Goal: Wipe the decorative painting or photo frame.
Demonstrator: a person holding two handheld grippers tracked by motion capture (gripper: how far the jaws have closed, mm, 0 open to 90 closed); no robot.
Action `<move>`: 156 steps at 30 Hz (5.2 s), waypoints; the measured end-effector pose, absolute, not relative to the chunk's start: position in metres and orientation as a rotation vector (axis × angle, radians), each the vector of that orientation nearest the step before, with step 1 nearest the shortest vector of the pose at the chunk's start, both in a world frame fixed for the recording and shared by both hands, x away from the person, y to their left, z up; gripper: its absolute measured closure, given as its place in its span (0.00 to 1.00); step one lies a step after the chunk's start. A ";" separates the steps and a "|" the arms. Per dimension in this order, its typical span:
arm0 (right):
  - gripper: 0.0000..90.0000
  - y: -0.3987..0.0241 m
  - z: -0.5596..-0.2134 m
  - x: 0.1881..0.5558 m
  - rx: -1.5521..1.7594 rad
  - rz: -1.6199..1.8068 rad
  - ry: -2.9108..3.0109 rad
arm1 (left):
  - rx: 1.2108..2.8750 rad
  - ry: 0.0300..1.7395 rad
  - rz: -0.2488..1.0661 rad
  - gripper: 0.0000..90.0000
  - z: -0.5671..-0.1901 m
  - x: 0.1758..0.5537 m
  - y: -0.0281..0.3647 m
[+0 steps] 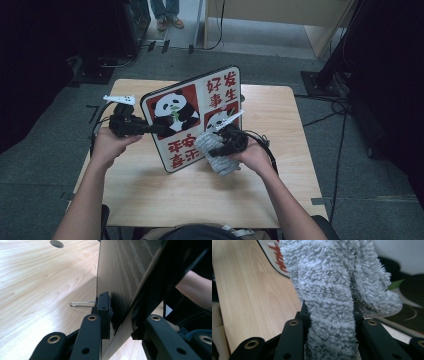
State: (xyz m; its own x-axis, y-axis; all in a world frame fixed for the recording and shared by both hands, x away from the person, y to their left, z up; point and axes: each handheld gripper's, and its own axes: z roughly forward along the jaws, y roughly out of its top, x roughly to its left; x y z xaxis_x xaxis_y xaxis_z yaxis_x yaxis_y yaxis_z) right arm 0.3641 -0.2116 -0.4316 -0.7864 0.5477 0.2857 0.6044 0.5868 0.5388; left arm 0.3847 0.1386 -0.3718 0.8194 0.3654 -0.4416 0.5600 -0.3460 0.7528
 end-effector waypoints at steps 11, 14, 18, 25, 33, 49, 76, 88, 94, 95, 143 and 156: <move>0.75 -0.208 -0.398 0.371 -0.964 -0.992 -2.748 | 1.972 0.696 -0.248 0.84 -0.372 0.385 0.139; 0.75 -0.206 -0.391 0.374 -0.956 -0.984 -2.745 | 1.972 0.697 -0.247 0.84 -0.372 0.385 0.139; 0.75 -0.205 -0.378 0.376 -0.948 -0.982 -2.764 | 1.974 0.700 -0.243 0.84 -0.371 0.385 0.139; 0.75 -0.203 -0.356 0.380 -0.932 -0.999 -2.793 | 1.981 0.701 -0.238 0.84 -0.371 0.384 0.138; 0.75 -0.200 -0.327 0.388 -0.935 -1.029 -2.813 | 1.981 0.703 -0.237 0.84 -0.371 0.385 0.138; 0.76 -0.188 -0.266 0.398 -0.902 -1.111 -2.854 | 1.977 0.707 -0.241 0.84 -0.371 0.384 0.138; 0.76 -0.157 -0.225 0.421 -0.878 -1.121 -2.936 | 1.977 0.689 -0.249 0.84 -0.372 0.386 0.140; 0.76 -0.155 -0.237 0.417 -0.858 -1.081 -2.948 | 1.984 0.678 -0.244 0.84 -0.371 0.386 0.139; 0.75 -0.157 -0.246 0.415 -0.850 -1.087 -2.933 | 1.986 0.675 -0.246 0.84 -0.371 0.387 0.140; 0.75 -0.157 -0.249 0.415 -0.841 -1.092 -2.932 | 1.985 0.675 -0.246 0.85 -0.372 0.387 0.141; 0.75 -0.168 -0.324 0.396 -0.860 -1.133 -2.817 | 1.997 0.664 -0.240 0.84 -0.370 0.386 0.139; 0.75 -0.172 -0.352 0.390 -0.882 -1.098 -2.789 | 1.999 0.660 -0.241 0.84 -0.370 0.386 0.139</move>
